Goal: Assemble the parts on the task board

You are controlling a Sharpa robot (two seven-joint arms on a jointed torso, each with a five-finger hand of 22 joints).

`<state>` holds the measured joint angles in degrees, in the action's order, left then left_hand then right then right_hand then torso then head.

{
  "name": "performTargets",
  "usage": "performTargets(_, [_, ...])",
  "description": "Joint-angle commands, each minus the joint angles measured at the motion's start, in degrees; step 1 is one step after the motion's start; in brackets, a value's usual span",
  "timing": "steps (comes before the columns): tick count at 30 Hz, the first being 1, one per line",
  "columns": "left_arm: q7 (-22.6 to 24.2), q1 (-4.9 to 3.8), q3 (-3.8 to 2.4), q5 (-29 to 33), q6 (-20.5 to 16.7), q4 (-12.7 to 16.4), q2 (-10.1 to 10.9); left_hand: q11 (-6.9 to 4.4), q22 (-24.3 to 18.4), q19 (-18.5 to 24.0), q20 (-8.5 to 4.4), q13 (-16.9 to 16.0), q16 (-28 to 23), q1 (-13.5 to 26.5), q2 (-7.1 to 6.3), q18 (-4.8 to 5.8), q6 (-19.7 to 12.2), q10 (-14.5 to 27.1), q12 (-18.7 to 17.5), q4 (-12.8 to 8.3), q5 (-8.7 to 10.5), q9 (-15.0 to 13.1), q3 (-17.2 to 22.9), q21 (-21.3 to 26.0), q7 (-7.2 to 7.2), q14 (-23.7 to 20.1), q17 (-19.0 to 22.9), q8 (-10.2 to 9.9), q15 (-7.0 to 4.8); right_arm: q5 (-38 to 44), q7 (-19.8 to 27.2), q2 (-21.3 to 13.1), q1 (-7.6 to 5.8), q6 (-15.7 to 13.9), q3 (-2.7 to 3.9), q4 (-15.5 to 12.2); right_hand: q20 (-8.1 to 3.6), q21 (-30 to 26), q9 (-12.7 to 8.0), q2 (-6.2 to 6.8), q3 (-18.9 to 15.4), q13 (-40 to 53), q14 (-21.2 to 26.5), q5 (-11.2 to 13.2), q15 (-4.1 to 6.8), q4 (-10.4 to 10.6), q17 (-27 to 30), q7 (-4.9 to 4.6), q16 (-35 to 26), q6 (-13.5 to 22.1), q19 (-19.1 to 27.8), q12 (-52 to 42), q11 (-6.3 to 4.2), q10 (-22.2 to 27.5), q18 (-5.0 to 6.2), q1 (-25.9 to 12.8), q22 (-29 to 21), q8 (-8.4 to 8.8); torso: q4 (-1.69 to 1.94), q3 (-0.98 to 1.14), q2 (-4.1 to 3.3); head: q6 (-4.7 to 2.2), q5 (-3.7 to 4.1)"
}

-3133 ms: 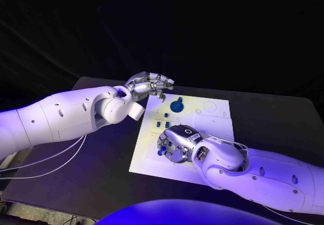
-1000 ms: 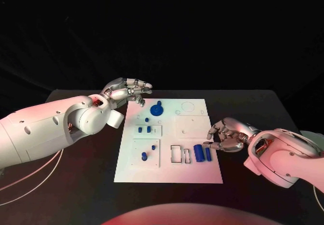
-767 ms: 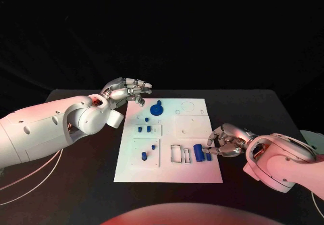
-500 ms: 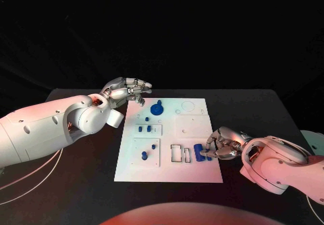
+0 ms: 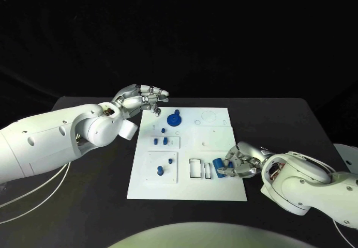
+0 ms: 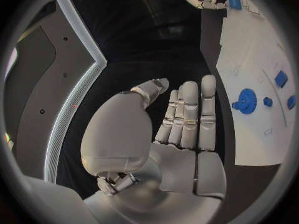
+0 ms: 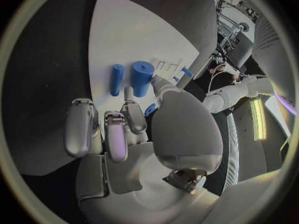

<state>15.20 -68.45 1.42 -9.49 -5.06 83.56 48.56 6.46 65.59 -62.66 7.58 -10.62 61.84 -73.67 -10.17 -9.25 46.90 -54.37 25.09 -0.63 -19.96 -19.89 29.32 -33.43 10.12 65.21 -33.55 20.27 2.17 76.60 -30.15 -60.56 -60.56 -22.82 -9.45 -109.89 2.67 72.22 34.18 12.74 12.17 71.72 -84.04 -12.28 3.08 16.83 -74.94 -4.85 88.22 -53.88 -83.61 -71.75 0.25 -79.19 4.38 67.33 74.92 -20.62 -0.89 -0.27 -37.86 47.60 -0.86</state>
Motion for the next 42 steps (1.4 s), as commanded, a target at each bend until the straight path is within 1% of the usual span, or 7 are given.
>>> performTargets(1, [0.1,-0.03,-0.03,0.0,0.9,0.2,0.0,0.07,-0.1,-0.1,0.39,0.0,-0.1,0.3,0.39,-1.12,-0.5,0.3,0.2,0.0,-0.32,-0.1,-0.2,0.2,0.10,-0.3,0.1,0.3,-0.10,2.0,-0.5,0.3,0.11,-0.1,-0.01,0.0,0.07,0.2,0.1,-0.15,-0.4,0.1,-5.0,0.2,0.35,-0.1,-9.8,0.21,0.3,-0.2,-0.7,-0.2,0.04,-0.4,-0.69,-0.3,8.1,-0.35,0.05,-0.06,0.01,0.14,-0.08])
performTargets(8, [0.2,-0.04,-0.03,0.0,0.6,0.4,0.2,0.08,-0.1,-0.1,0.40,0.0,-0.1,0.4,0.41,-1.12,-0.5,0.3,0.3,0.0,-0.35,-0.1,-0.3,0.3,0.10,-0.3,0.1,0.4,-0.09,2.8,-0.5,1.2,0.17,0.3,-0.01,0.5,0.06,0.2,0.1,-0.27,-0.6,0.5,-5.0,0.2,0.38,-0.1,-9.9,0.26,0.3,-0.4,-0.7,-0.6,0.00,-0.6,-0.68,-0.2,8.1,-0.47,0.02,-0.11,-0.03,0.35,-0.21])
performTargets(17, [0.3,-0.04,-0.03,0.0,0.4,0.7,0.4,0.08,-0.1,-0.1,0.40,0.0,0.0,0.4,0.41,-1.12,-0.5,0.4,0.3,0.0,-0.37,-0.1,-0.3,0.3,0.10,-0.3,0.1,0.4,-0.09,6.2,-0.7,3.5,1.04,2.1,-0.01,2.2,-0.02,-0.1,0.3,-0.42,-1.4,1.8,-5.0,0.0,0.51,-0.1,-10.0,0.48,0.3,-0.9,-0.6,-1.9,-0.18,-1.3,-0.63,0.3,8.1,-0.82,0.05,-0.06,0.02,0.53,-0.21])
performTargets(23, [0.3,-0.04,-0.03,0.0,0.4,0.8,0.5,0.08,-0.1,-0.1,0.40,0.0,0.0,0.4,0.41,-1.12,-0.5,0.4,0.3,0.0,-0.37,-0.1,-0.3,0.3,0.10,-0.3,0.1,0.4,-0.09,6.6,-0.8,4.4,1.52,2.5,0.00,2.6,-0.13,0.1,0.4,-0.80,-1.6,2.9,-5.0,-0.7,0.63,-0.1,-10.2,0.64,0.4,-1.3,-0.7,-3.0,-0.33,-1.9,-0.67,1.0,8.2,-1.02,-0.01,-0.09,0.08,0.56,-0.20])
performTargets(33, [0.3,-0.04,-0.03,0.0,0.4,0.8,0.3,0.08,-0.1,-0.1,0.40,0.0,0.0,0.4,0.41,-1.12,-0.5,0.4,0.3,0.0,-0.37,-0.1,-0.3,0.3,0.10,-0.3,0.1,0.4,-0.09,5.5,-1.1,4.6,1.76,0.8,0.00,2.6,-0.71,0.2,0.4,-2.22,-0.6,4.3,-5.0,-3.0,1.37,-0.1,-10.4,1.76,0.4,-4.4,-0.7,-4.2,-1.26,-2.7,-0.69,1.9,8.4,-1.85,-0.05,-0.03,0.13,0.24,-0.09])
performTargets(37, [0.2,-0.04,-0.03,0.0,0.5,0.7,0.3,0.07,-0.1,-0.2,0.40,0.0,0.0,0.4,0.47,-1.12,-0.6,0.4,0.4,0.1,-0.45,-0.1,-0.3,0.3,0.10,-0.3,0.2,0.5,-0.09,4.2,-1.3,4.5,1.77,0.6,0.00,2.8,-0.86,0.1,0.3,-2.39,-0.1,4.3,-5.0,-3.5,1.52,-0.2,-10.4,1.92,0.4,-4.7,-0.7,-4.2,-1.42,-2.7,-0.68,2.3,8.4,-1.78,0.01,-0.06,0.10,0.24,0.02])
performTargets(42, [0.1,-0.04,-0.03,0.0,0.6,0.7,0.2,0.07,-0.1,-0.2,0.40,0.0,0.0,0.4,0.47,-1.12,-0.6,0.4,0.4,0.1,-0.45,-0.1,-0.3,0.3,0.10,-0.3,0.2,0.5,-0.09,2.6,-1.5,4.4,1.78,-0.1,0.01,3.0,-1.20,0.0,-0.2,-1.73,2.6,4.3,-5.1,-7.4,1.77,-0.6,-10.6,2.06,0.5,-4.8,-0.7,-4.0,-1.62,-2.6,-0.69,5.0,8.5,-1.11,0.03,-0.05,0.09,0.22,0.08])
